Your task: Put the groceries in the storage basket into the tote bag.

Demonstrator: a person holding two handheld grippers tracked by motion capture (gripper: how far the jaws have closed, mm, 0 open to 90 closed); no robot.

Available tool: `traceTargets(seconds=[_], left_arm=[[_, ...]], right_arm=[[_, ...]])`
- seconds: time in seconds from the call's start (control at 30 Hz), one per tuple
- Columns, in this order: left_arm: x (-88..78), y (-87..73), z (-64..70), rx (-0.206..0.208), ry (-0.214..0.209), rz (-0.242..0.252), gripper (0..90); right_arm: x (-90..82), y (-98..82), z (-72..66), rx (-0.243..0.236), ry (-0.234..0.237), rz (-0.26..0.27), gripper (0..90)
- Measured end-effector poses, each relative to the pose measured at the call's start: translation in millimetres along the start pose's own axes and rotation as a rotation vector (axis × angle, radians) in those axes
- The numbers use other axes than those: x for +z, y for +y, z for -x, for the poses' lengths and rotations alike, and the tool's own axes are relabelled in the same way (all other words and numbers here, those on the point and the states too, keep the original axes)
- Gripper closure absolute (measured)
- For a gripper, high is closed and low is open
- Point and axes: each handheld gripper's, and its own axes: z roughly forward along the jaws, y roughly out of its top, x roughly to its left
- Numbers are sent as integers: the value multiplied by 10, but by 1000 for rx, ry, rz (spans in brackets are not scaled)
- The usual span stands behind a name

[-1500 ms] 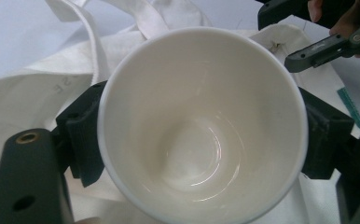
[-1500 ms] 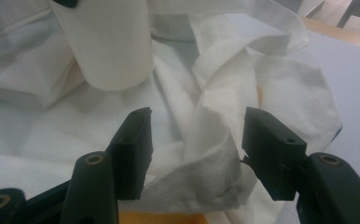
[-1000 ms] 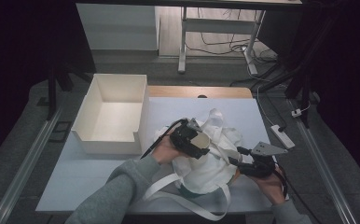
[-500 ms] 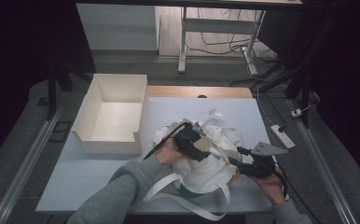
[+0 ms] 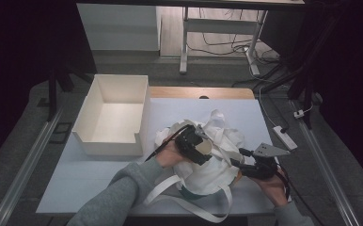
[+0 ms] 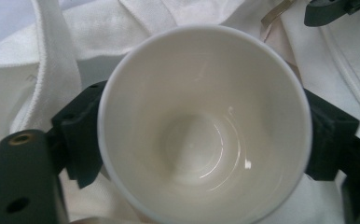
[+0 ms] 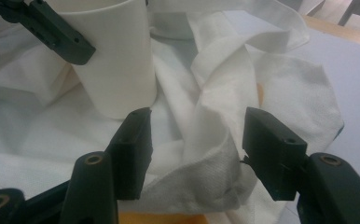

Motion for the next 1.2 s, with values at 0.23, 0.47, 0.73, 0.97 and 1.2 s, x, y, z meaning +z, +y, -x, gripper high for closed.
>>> traceTargets(seconds=[0.23, 0.47, 0.73, 0.97, 1.2], left_arm=[[-74, 1, -7, -7, -3, 48, 86], [-192, -8, 1, -15, -26, 107, 73], [-390, -39, 30, -25, -45, 174, 75], [-654, -100, 36, -45, -39, 241, 89], [-848, -212, -69, -100, -6, 258, 114]], right_arm=[[2, -1, 2, 0, 1, 0, 419], [1, -2, 2, -1, 0, 0, 419], [-3, -2, 4, -1, -2, 1, 418], [-9, 0, 2, -1, -3, 3, 418], [-12, 2, 2, -4, -6, -2, 418]])
